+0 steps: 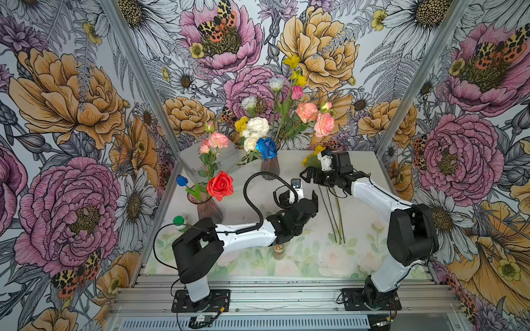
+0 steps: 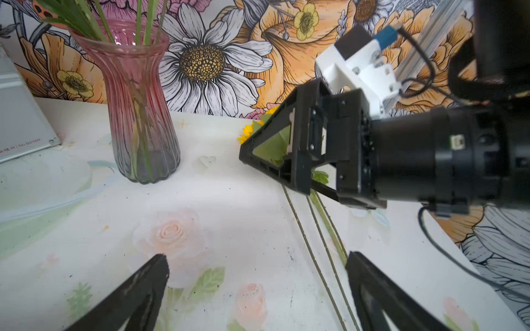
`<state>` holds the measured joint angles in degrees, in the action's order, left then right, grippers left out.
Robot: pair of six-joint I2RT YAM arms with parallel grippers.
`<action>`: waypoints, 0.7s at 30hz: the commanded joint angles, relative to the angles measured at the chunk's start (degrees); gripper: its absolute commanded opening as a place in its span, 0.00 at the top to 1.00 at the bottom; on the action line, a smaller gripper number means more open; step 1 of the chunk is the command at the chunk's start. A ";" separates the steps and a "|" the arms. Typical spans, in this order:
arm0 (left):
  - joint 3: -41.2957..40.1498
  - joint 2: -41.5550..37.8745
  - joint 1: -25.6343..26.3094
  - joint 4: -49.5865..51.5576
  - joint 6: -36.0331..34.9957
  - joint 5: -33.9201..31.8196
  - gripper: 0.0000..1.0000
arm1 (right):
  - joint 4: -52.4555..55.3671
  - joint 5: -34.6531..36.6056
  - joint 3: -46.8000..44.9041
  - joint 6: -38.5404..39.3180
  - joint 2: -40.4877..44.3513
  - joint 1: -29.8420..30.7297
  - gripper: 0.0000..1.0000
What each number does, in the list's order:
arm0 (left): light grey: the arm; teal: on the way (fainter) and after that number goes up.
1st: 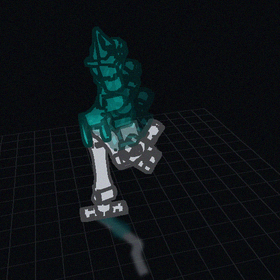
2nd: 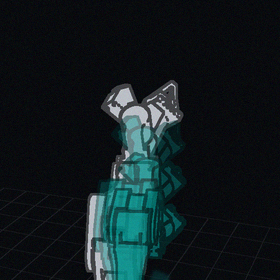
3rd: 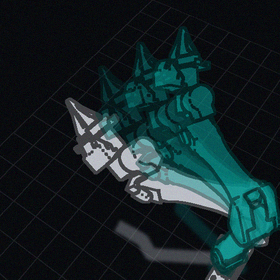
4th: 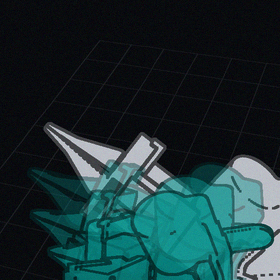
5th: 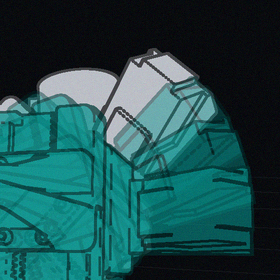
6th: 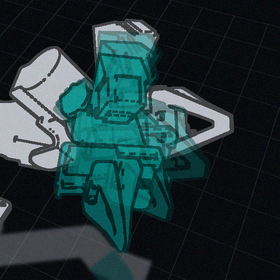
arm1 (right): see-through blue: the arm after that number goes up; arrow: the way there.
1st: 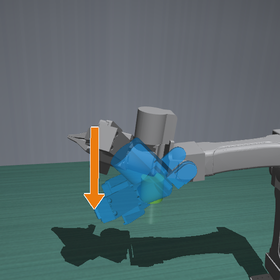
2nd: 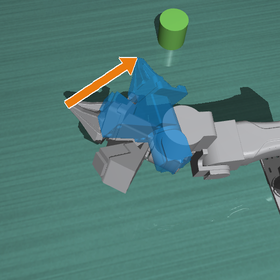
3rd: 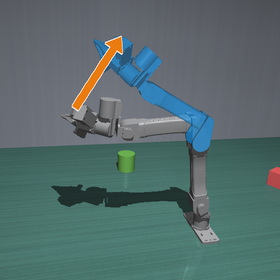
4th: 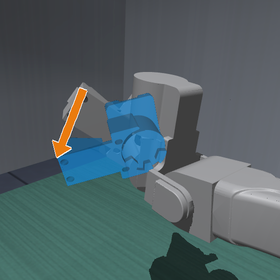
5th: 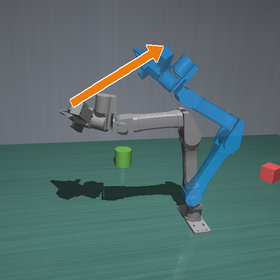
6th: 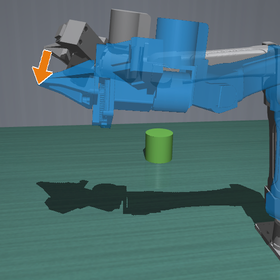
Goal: Pick out yellow flowers from the vase
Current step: Adjust the flower in the vase.
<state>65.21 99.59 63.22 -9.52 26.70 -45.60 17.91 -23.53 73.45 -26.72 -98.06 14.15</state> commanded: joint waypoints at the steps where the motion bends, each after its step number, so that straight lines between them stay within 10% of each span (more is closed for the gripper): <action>1: -0.53 -1.01 0.86 0.90 -0.54 -3.11 0.01 | -1.24 -0.62 0.54 2.13 1.81 0.23 0.01; 21: -4.23 -16.40 -6.39 22.70 -5.02 -10.11 0.01 | -19.57 -1.06 6.99 -2.59 -1.96 8.53 0.02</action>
<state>62.04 86.02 58.06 9.85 23.38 -52.88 3.75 -24.29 77.56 -26.04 -97.03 21.87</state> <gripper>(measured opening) 0.986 0.988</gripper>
